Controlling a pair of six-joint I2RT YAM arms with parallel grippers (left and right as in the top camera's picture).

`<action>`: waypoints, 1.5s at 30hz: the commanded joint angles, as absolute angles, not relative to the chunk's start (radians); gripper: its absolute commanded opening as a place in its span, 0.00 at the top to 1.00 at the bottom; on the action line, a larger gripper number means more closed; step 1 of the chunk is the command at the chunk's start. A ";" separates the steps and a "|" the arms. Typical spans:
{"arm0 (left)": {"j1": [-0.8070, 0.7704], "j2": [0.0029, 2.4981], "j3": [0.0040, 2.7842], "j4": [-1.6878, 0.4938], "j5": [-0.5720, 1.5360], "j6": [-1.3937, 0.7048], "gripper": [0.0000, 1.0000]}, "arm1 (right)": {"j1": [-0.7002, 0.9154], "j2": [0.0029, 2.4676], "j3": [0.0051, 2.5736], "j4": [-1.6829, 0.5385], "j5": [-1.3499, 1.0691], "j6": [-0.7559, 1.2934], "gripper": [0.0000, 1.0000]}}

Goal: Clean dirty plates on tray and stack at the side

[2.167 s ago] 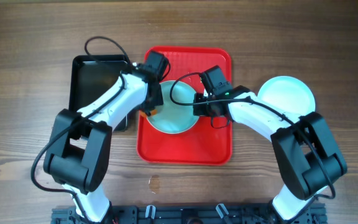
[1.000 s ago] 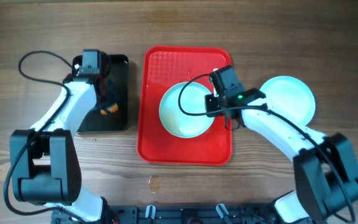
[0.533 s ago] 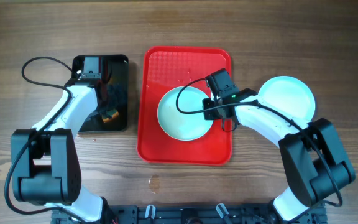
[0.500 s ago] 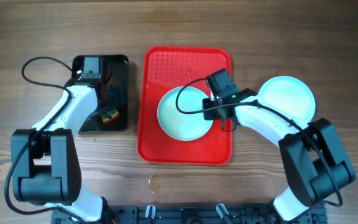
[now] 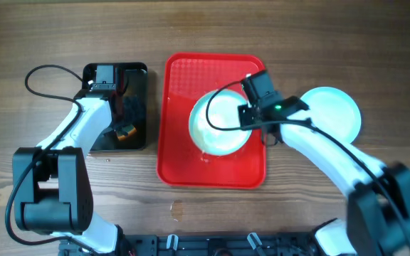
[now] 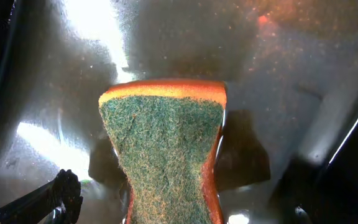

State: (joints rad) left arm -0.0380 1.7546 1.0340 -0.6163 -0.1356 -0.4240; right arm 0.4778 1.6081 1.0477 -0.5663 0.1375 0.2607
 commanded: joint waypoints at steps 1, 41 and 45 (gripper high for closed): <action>-0.037 1.753 1.033 -0.613 -0.131 -0.422 0.00 | 0.533 1.502 1.084 -0.575 0.332 0.190 0.96; -0.037 1.753 1.033 -0.613 -0.131 -0.422 0.00 | 1.036 1.460 1.084 -0.377 1.239 -0.162 0.96; -0.037 1.753 1.033 -0.613 -0.131 -0.422 0.00 | 1.036 1.460 1.084 -0.377 1.239 -0.166 0.96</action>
State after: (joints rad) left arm -0.0380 1.7546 1.0340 -0.6163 -0.1352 -0.4240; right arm 1.0317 1.4788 1.0679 -0.3836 1.2026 -0.1589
